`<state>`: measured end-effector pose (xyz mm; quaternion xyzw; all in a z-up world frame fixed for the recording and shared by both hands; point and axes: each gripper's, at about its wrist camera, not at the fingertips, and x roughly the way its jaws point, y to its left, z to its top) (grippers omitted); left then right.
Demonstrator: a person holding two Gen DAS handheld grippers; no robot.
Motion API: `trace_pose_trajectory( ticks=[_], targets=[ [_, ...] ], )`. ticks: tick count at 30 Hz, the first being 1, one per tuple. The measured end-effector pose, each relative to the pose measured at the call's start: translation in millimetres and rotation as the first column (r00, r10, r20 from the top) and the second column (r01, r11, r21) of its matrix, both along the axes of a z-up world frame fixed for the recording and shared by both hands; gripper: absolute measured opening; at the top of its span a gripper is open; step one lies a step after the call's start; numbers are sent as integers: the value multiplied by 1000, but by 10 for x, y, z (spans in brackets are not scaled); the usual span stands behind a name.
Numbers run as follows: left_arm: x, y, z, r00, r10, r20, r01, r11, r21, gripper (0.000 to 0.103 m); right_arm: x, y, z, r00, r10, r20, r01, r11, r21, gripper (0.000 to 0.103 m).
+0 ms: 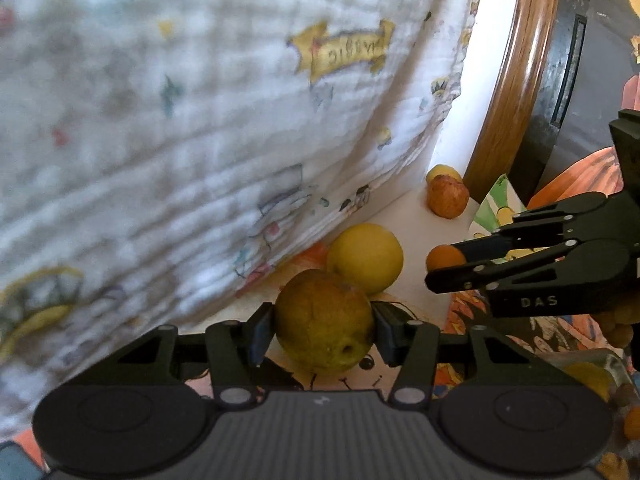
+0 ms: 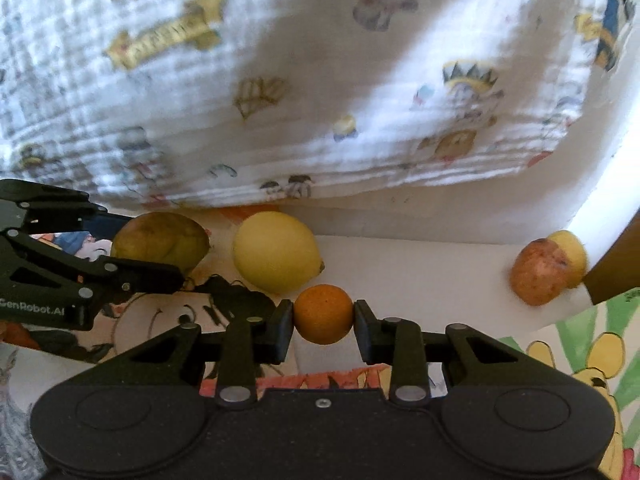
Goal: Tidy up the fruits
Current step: 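Carry the pear and the mandarin in both tools over the gray tray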
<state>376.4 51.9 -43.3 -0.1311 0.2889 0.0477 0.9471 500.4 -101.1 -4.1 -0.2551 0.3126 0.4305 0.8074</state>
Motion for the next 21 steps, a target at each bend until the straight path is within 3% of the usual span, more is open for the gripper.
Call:
trace_pose_trajectory(
  ticks=[15,21],
  targets=[
    [-850,-327,563,996,-17,89,18,1000,-12,56,-700,-760,785,990,-109,-87,125,971,205,34],
    [-1327,-513,693,994,-53,98,57,998,-36,56,-1212,-1051,930,989,-133,-61,142,969,203,34]
  ],
)
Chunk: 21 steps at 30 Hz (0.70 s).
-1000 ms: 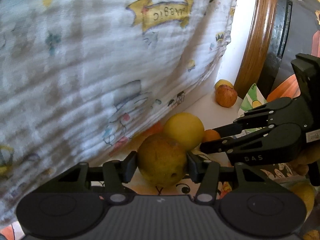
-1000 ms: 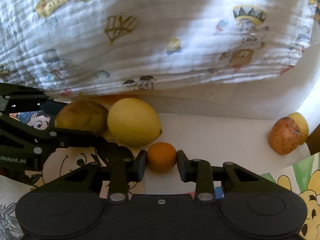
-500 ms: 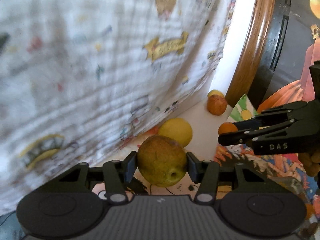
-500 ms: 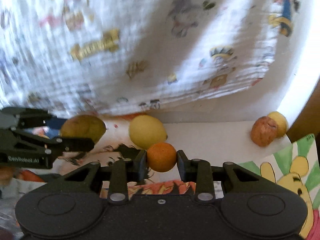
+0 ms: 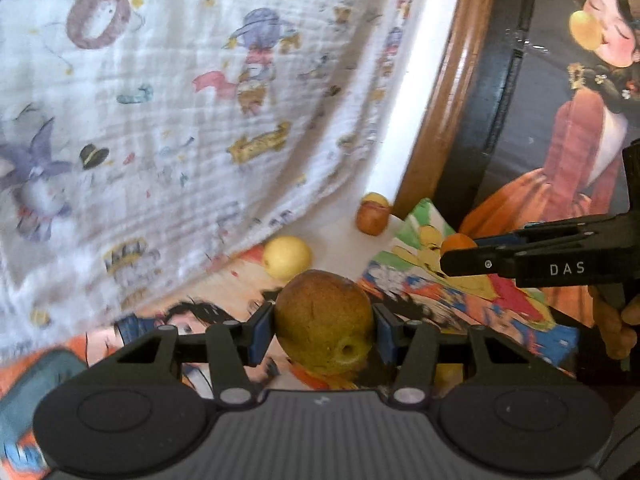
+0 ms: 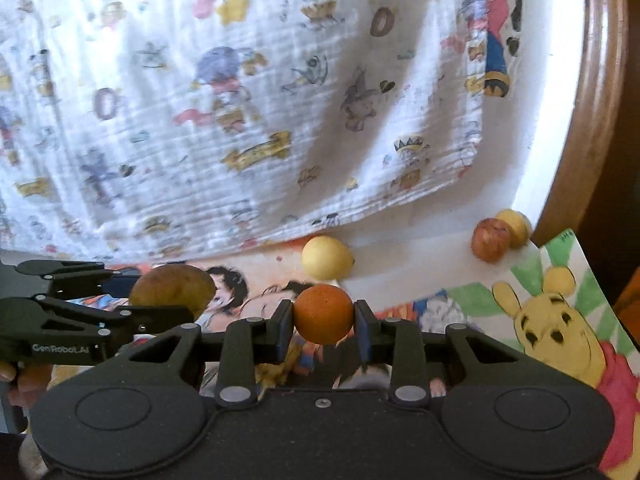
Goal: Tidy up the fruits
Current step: 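Carry the pear and the mandarin in both tools over the gray tray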
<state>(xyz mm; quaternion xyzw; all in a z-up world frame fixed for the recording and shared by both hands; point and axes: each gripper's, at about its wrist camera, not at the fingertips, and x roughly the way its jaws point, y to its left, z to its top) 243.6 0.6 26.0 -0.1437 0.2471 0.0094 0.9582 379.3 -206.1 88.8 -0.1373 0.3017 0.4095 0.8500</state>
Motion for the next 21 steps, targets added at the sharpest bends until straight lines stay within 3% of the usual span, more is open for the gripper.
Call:
trace_pose_trajectory(
  ticks=[10,21],
  targets=[
    [-494,-425,41,997,-81,1,81,996,-26,56,-802,-537,58,997,-71,25,71,997,-1,34],
    [-753,-777,-150,982,-182,-49,180,983,-45,56,-1203,-957,-285,982,-188,8,188,981,-40,34]
  ],
)
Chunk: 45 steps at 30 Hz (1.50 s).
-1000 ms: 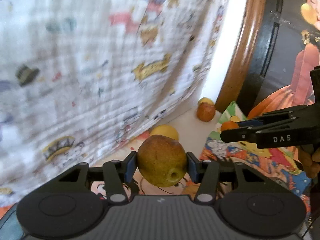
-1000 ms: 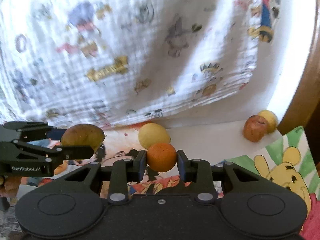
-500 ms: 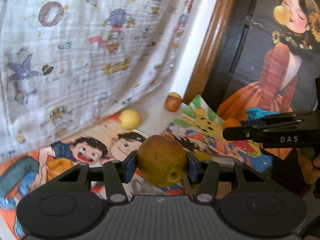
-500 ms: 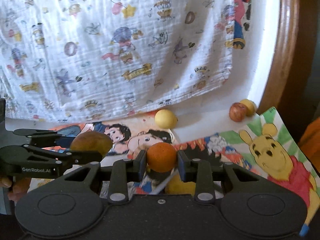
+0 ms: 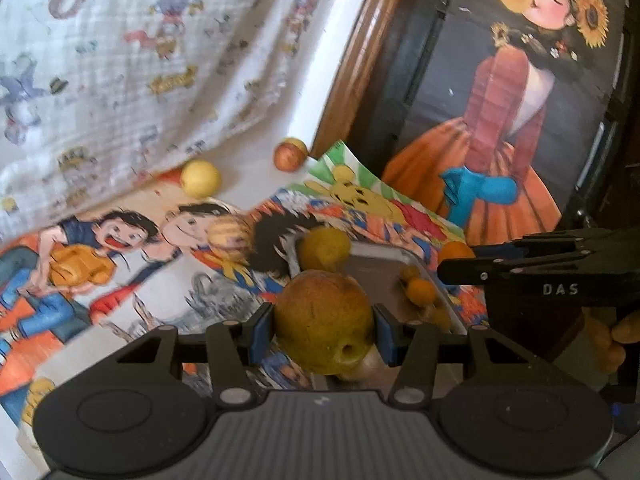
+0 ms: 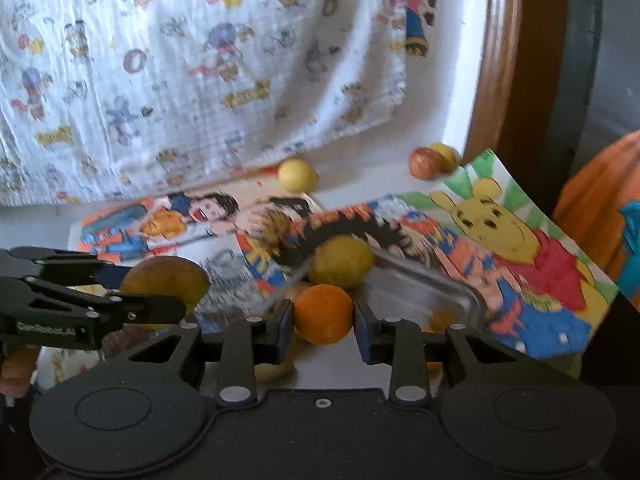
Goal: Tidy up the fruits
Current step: 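Carry the pear and the mandarin in both tools over the gray tray, then release the pear from the left tool while the right tool releases the mandarin onto the tray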
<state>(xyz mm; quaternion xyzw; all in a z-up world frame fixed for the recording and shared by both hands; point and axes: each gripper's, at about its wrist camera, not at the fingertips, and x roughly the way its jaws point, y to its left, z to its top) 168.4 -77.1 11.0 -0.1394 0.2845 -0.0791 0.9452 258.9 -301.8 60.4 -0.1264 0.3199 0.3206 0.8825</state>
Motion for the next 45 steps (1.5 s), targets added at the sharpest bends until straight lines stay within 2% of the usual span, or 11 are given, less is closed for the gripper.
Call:
trace_pose_trajectory(
  ticks=[7,11,16,25,33,45],
  targets=[
    [-42,-225,-138,996,-83,-41,83,996,18,56,-163,-150,-325,999,-41,-6,41,999,-27,34],
    [-75,-329,-170,992,-123,-28,124,991,48,56,-192,-216,-518,998,-61,-24,60,997,-45,34],
    [-94,-400,-183,988,-150,-34,152,987,50,56,-181,-316,-675,994,-103,-45,100,994,-48,34],
    [-62,-474,-308,981,-173,-86,177,983,48,56,-100,-423,-813,987,-152,-44,150,987,-49,34],
    [16,-499,-399,976,-173,-135,181,982,45,56,-52,-404,-865,985,-174,-9,174,983,-56,34],
    [35,-509,-435,972,-185,-143,193,980,42,56,4,-392,-910,982,-191,3,191,980,-47,35]
  ],
)
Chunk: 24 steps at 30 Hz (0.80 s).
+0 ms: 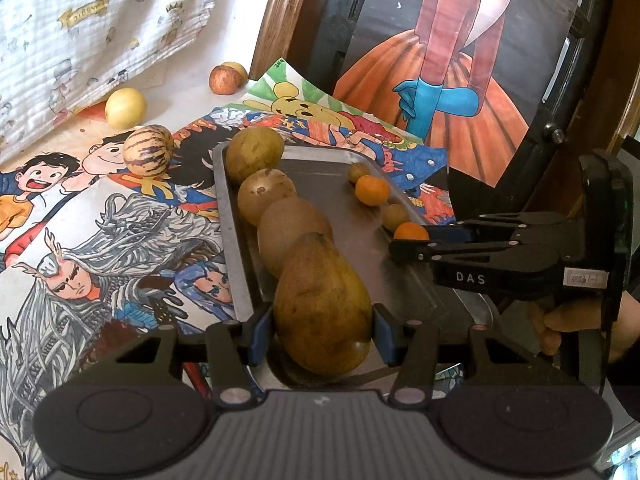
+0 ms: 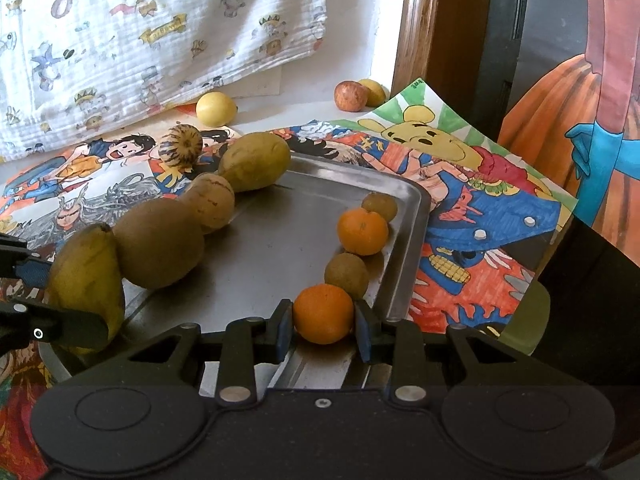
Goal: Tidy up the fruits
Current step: 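Release the pear from the left tool while the right tool releases the mandarin onto the tray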
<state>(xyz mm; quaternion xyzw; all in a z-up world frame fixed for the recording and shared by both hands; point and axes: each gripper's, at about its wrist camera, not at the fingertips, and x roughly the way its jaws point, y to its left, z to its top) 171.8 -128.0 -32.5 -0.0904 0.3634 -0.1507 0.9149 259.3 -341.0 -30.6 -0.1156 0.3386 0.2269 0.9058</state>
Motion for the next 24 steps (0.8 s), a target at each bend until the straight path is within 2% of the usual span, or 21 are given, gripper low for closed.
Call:
trace_pose_trajectory(
  ticks=[15,19,24],
  targets=[
    [-53,45,35,1000,-8,5,8,1000,-12,58,-67,4,20,1000,-8,3,8,1000,2,41],
    [-100,76,77,1000,4,21,-4,1000,-5,69,-143,6,50,1000,-16,4,16,1000,4,45],
    [-173,145,145,999,13,41,-12,1000,-20,72,-243,-14,121,999,-30,12,30,999,12,54]
  ],
)
